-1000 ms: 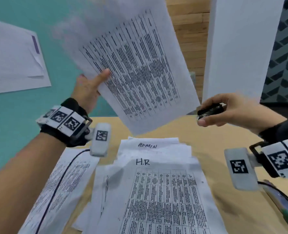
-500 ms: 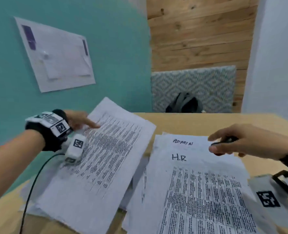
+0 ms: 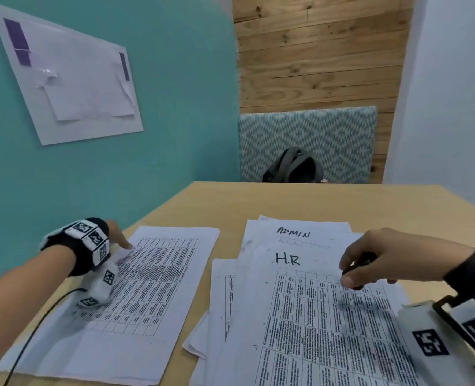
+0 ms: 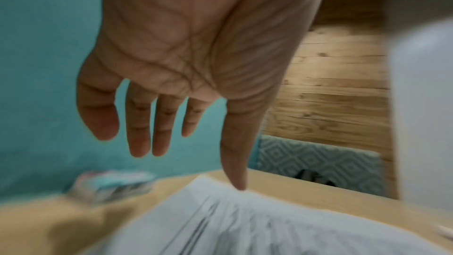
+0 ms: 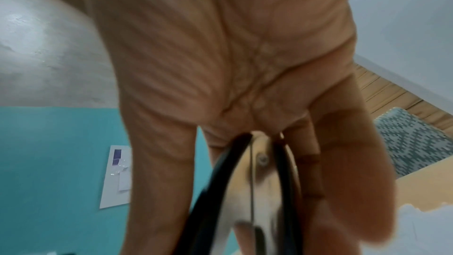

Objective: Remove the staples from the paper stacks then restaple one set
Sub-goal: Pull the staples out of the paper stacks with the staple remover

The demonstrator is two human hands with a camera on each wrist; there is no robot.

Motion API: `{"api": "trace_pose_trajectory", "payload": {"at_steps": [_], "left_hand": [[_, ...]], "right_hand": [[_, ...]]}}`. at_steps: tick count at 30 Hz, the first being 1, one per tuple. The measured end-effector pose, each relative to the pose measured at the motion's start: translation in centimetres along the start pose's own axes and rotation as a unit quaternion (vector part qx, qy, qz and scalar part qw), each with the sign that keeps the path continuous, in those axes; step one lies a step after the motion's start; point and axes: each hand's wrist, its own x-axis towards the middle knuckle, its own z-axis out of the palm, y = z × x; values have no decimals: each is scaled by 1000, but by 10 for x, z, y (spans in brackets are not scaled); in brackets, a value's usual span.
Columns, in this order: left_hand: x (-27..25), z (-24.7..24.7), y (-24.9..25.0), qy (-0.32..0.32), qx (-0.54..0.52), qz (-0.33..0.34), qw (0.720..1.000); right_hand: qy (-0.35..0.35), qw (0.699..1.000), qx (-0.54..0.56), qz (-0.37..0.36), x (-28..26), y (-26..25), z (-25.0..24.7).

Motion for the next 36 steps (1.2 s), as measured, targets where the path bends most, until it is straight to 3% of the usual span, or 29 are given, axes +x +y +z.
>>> {"api": "trace_pose_trajectory", "payload": {"at_steps": [3,7,12,17,21,29,34,36], "left_hand": [[-44,-19,36,36,-27,60,997],[-85,-32,96,-48,-138,204,968],[-118,-5,194,-104,-32,340,934],[-120,21,256,-99,126,366,917],[-114,24,267,-94,152,364,914],[-104,23,263,-90,-16,436,895],[-106,17,255,4,-52,476,878],[-105,14,251,10,-103,488,867]], "right_hand": [[-51,999,-18,11,2,1,4],[-97,994,-55,18,4,0,11],[-116,990,-75,20,5,0,14],[-118,989,-86,18,5,5,11],[-115,989,-89,25,9,12,8],[-104,992,-58,30,10,18,6],[-32,998,-11,48,-1,25,-19],[-3,998,11,65,-7,33,-28]]}}
